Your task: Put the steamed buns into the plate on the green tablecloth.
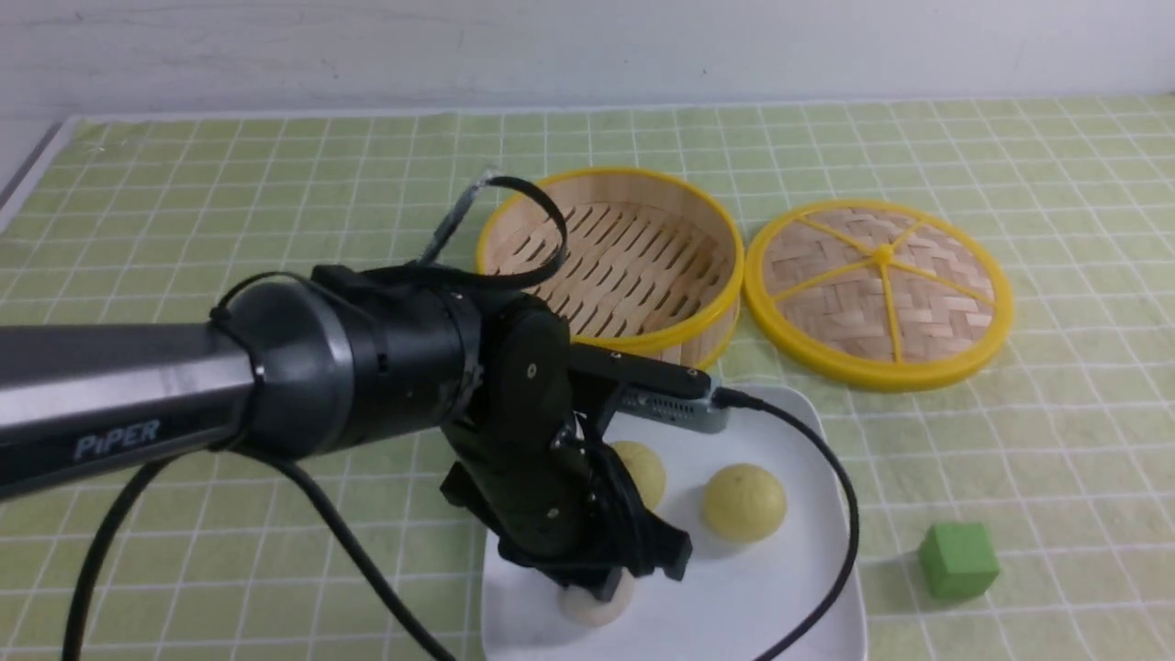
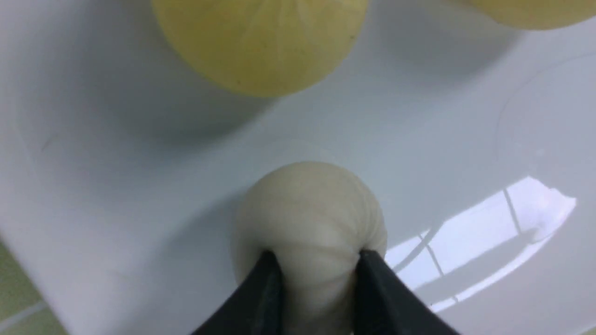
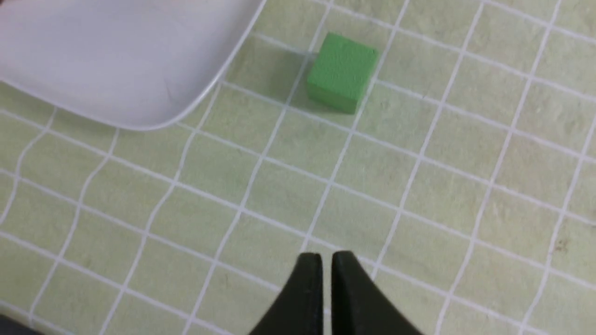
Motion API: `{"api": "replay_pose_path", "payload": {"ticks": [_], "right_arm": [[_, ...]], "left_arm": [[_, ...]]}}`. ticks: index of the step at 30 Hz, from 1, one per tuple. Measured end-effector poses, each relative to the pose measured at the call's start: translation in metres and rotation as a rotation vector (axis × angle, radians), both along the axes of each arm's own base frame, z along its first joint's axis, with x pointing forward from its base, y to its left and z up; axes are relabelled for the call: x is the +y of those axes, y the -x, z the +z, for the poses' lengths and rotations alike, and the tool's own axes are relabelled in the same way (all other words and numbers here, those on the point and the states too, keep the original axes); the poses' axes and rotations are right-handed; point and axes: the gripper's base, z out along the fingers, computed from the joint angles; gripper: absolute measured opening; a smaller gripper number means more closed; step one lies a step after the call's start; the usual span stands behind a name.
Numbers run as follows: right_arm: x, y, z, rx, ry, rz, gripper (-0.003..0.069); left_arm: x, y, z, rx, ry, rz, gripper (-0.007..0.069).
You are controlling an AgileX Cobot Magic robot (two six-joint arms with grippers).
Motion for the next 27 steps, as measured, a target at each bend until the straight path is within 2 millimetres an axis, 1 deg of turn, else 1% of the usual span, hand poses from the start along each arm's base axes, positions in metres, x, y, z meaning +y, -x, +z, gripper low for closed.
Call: {"api": "replay_pose_path", "payload": {"ticks": [1, 2, 3, 4, 6, 9, 10, 11, 15, 17, 18, 19, 20, 21, 24, 26, 27], "right_arm": [[-0.003, 0.007, 0.004, -0.012, 0.001, 0.002, -0.0006], [-0.006, 0.012, 0.007, -0.025, 0.003, 0.002, -0.0013], [-0.006, 0.012, 0.008, -0.027, 0.004, 0.002, -0.0014], [-0.011, 0.021, 0.013, -0.044, 0.005, -0.009, -0.0015], [-0.02, 0.037, 0.018, -0.086, 0.003, -0.03, -0.0015], [-0.031, 0.056, 0.021, -0.125, 0.003, -0.06, -0.0015], [-0.032, 0.058, 0.021, -0.128, 0.002, -0.061, -0.0015], [-0.037, 0.066, 0.021, -0.151, -0.011, -0.079, -0.0015], [-0.045, 0.085, 0.023, -0.232, -0.092, -0.138, -0.0014], [-0.046, 0.088, 0.024, -0.257, -0.11, -0.144, -0.0014], [-0.049, 0.093, 0.024, -0.327, -0.148, -0.149, -0.0013], [-0.049, 0.094, 0.024, -0.373, -0.17, -0.148, -0.0011], [-0.049, 0.094, 0.021, -0.427, -0.196, -0.146, -0.0011], [-0.049, 0.093, 0.021, -0.465, -0.214, -0.145, -0.0011], [-0.045, 0.085, 0.008, -0.659, -0.311, -0.134, -0.0011], [-0.041, 0.076, -0.004, -0.707, -0.335, -0.129, -0.001], [-0.04, 0.074, -0.006, -0.714, -0.34, -0.128, -0.001]], "left_arm": [[0.0, 0.0, 0.0, 0.001, 0.006, 0.017, 0.0293], [-0.001, -0.001, 0.001, 0.001, 0.009, 0.027, 0.0332], [-0.001, -0.001, 0.002, 0.002, 0.008, 0.031, 0.034], [-0.001, -0.003, 0.005, -0.002, 0.001, 0.039, 0.0391], [-0.001, -0.006, 0.015, -0.02, -0.021, 0.037, 0.0459], [0.002, -0.009, 0.032, -0.048, -0.065, 0.017, 0.0516], [0.002, -0.009, 0.034, -0.044, -0.072, 0.016, 0.0521], [0.004, -0.01, 0.041, -0.046, -0.098, 0.007, 0.0531], [0.008, -0.011, 0.049, -0.041, -0.168, -0.007, 0.0532], [0.009, -0.011, 0.05, -0.042, -0.175, -0.005, 0.0524], [0.009, -0.012, 0.052, -0.044, -0.181, 0.002, 0.0493], [0.009, -0.012, 0.052, -0.046, -0.179, 0.005, 0.0473], [0.008, -0.012, 0.052, -0.047, -0.178, 0.006, 0.0434], [0.008, -0.012, 0.052, -0.047, -0.177, 0.006, 0.0427], [0.009, -0.013, 0.053, -0.05, -0.181, 0.022, 0.0251], [0.009, -0.013, 0.053, -0.052, -0.183, 0.034, 0.0139], [0.009, -0.013, 0.053, -0.052, -0.183, 0.035, 0.0139]]}}
